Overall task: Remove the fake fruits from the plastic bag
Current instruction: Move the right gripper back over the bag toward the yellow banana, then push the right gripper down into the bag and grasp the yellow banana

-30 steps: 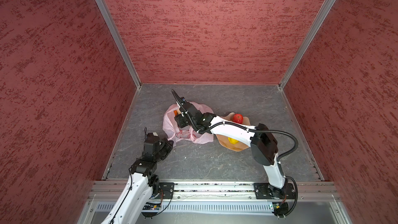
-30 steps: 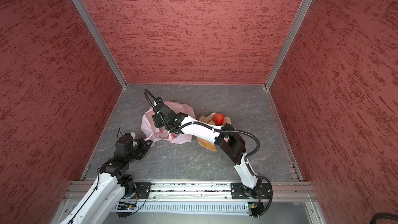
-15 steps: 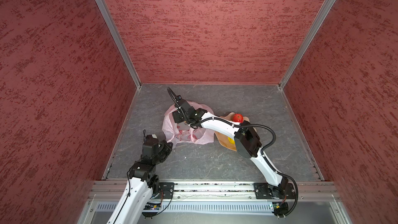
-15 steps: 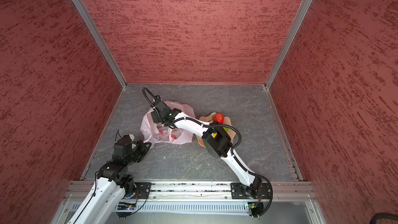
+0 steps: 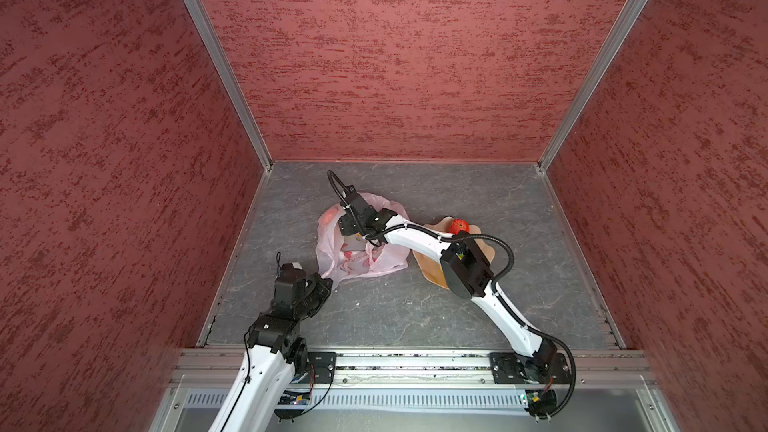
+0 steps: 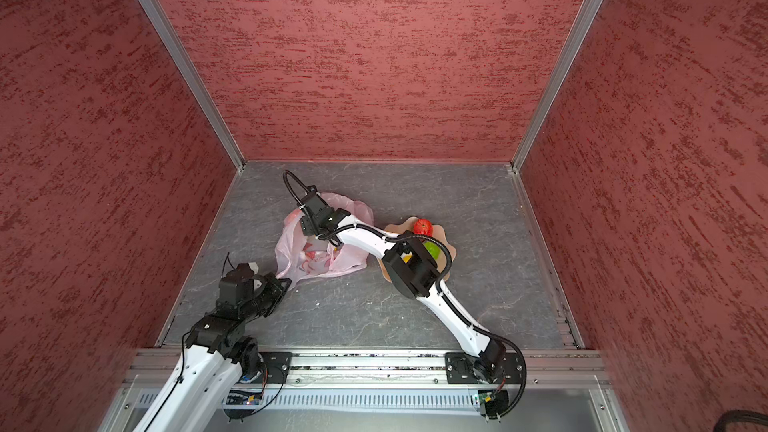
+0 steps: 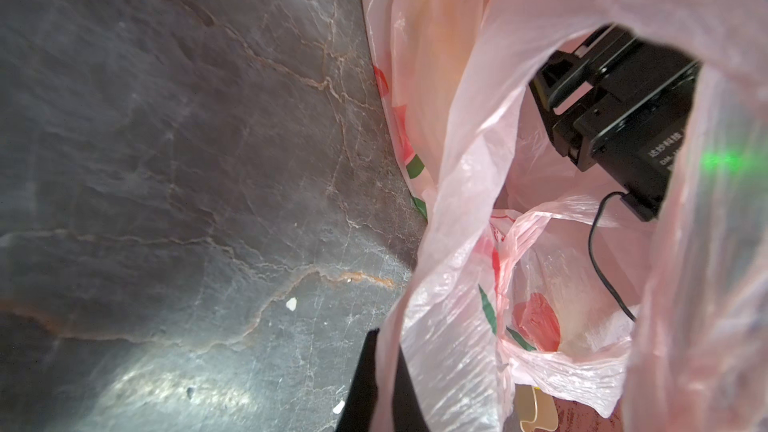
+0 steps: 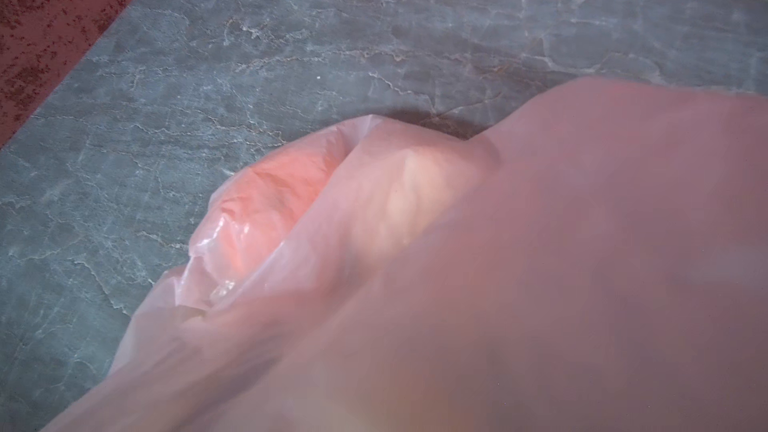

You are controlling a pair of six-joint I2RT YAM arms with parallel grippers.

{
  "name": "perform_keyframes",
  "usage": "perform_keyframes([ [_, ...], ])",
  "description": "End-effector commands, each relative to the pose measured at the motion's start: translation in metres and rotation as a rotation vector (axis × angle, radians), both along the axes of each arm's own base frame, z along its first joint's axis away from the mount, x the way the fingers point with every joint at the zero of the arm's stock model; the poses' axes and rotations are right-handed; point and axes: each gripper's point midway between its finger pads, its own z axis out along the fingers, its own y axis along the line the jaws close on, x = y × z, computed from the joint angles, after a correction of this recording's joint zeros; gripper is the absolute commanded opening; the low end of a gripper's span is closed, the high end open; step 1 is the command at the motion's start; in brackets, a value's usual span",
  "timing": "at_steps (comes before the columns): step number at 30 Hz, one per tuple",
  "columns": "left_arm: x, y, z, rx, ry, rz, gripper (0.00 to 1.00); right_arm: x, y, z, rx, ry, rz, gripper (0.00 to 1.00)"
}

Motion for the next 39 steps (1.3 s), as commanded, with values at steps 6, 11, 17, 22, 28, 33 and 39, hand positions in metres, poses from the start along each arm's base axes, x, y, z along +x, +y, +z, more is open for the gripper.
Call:
perform_keyframes([
  [6, 0.001, 0.003, -0.002, 0.024, -0.003, 0.007, 0.00, -0.011, -0.016, 0.017, -0.023, -0.001, 0.022, 0.74],
  [11, 0.005, 0.003, -0.001, 0.026, -0.009, 0.010, 0.00, -0.030, -0.031, 0.028, -0.008, 0.006, 0.053, 0.74],
  [17, 0.006, 0.003, 0.000, 0.029, -0.012, 0.009, 0.00, -0.043, -0.045, 0.014, -0.035, 0.032, 0.067, 0.74],
  [22, 0.004, 0.003, 0.000, 0.027, -0.011, 0.008, 0.00, -0.045, -0.042, 0.001, -0.030, 0.063, 0.087, 0.74],
  [28, 0.003, 0.004, 0.000, 0.027, -0.012, 0.011, 0.00, -0.044, -0.038, -0.006, -0.033, 0.075, 0.089, 0.72],
  [33, 0.003, 0.004, -0.001, 0.026, -0.012, 0.012, 0.00, -0.041, -0.043, -0.015, -0.053, 0.089, 0.081, 0.71],
  [39, 0.003, 0.003, -0.001, 0.026, -0.014, 0.011, 0.00, -0.040, -0.046, -0.029, -0.068, 0.109, 0.079, 0.69],
])
